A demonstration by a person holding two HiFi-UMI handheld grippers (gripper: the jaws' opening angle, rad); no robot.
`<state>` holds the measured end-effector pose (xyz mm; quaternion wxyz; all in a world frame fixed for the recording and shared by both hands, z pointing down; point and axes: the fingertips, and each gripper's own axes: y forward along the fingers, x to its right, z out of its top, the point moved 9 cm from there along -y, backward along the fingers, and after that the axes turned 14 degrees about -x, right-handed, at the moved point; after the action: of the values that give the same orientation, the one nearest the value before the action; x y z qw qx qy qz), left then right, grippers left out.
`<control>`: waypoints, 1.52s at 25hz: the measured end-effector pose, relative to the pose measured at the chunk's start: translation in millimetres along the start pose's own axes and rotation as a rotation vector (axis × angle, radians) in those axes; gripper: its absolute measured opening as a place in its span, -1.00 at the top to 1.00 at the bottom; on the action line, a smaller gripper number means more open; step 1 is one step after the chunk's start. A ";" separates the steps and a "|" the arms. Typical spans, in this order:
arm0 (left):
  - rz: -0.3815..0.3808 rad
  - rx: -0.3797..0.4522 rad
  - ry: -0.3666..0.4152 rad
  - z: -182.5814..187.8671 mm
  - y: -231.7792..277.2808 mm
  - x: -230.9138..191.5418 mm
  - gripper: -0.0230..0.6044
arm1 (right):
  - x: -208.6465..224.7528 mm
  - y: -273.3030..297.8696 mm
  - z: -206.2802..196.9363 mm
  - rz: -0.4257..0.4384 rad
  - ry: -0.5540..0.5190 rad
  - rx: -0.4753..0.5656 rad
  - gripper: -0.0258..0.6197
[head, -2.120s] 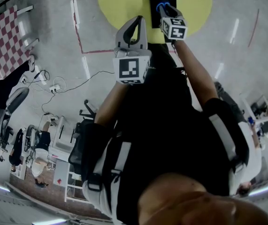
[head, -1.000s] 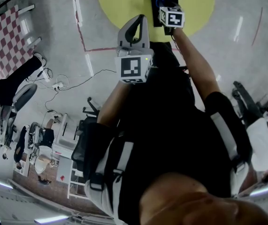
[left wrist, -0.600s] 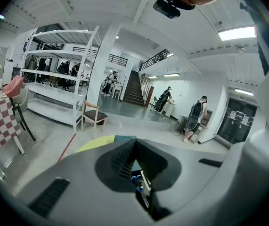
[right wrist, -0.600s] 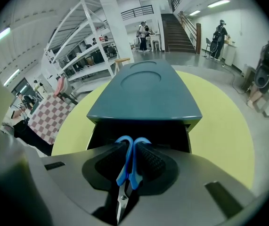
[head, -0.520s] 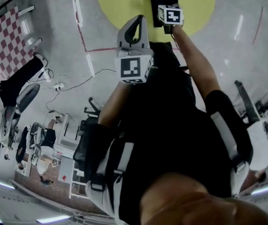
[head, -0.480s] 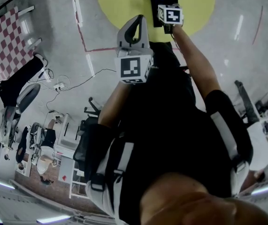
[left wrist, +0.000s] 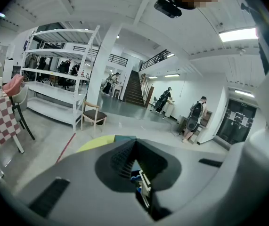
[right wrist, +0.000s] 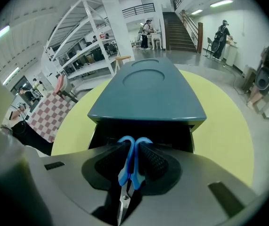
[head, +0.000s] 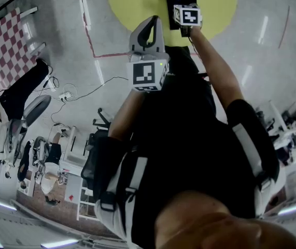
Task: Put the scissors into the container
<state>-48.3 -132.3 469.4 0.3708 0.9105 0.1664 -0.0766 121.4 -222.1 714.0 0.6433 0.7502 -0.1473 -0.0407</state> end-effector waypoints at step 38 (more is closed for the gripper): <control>-0.085 0.175 0.086 -8.5 -127.5 13.3 0.94 | -68.5 -231.0 -82.8 0.078 0.089 0.455 0.77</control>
<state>-81.7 -37.7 389.1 0.2787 0.9340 0.2133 -0.0672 115.8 -94.7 493.5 0.4645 0.8707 -0.1530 0.0515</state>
